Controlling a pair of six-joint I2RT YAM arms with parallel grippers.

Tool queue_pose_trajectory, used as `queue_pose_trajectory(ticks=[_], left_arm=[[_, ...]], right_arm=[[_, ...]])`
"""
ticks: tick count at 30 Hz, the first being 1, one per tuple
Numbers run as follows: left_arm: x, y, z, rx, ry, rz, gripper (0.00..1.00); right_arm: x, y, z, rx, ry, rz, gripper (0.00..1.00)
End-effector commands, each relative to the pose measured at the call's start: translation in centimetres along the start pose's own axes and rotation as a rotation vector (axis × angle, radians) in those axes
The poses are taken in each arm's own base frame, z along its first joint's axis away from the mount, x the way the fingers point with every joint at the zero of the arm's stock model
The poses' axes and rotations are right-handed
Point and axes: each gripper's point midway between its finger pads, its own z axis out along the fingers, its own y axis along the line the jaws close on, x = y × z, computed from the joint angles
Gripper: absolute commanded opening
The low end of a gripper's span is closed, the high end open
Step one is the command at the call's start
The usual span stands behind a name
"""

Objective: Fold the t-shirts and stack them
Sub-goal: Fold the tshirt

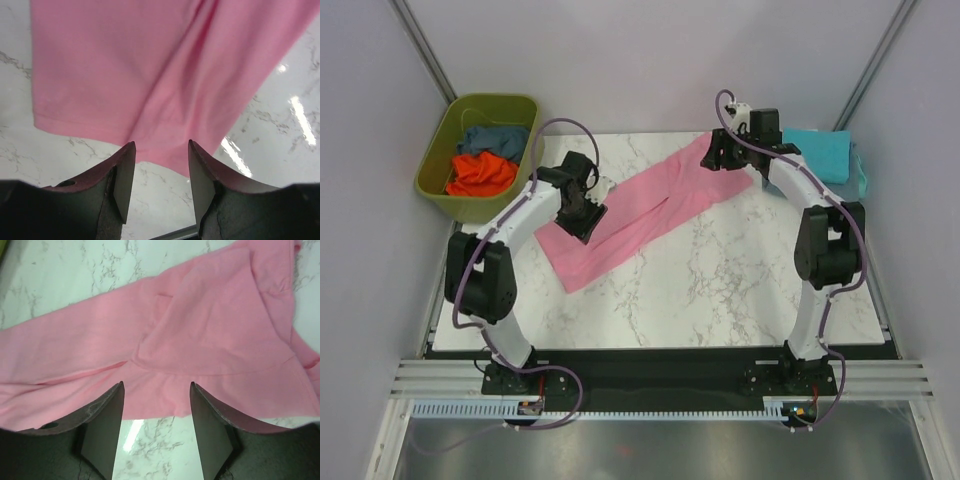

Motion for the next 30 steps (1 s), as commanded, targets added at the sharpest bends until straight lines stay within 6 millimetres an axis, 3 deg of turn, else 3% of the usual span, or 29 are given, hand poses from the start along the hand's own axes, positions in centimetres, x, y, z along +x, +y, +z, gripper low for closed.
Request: queue_pose_trajectory(ticks=[1, 6, 11, 20, 30], left_arm=[[-2.2, 3.9, 1.4, -0.059, -0.031, -0.02, 0.54], [-2.1, 7.6, 3.1, -0.105, -0.008, -0.033, 0.54], [-1.1, 8.9, 5.1, -0.109, 0.05, -0.03, 0.54], [1.5, 8.3, 8.1, -0.069, 0.16, -0.029, 0.53], [5.3, 5.4, 8.7, -0.015, 0.259, -0.03, 0.49]], right_arm=[[4.5, 0.8, -0.5, -0.04, 0.095, 0.139, 0.63], [8.4, -0.7, -1.0, -0.012, 0.163, 0.235, 0.63], [10.0, -4.0, -0.3, 0.032, 0.18, 0.314, 0.63], [11.0, -8.0, 2.8, 0.084, 0.194, 0.339, 0.62], [8.7, -10.7, 6.4, 0.107, 0.139, 0.312, 0.61]])
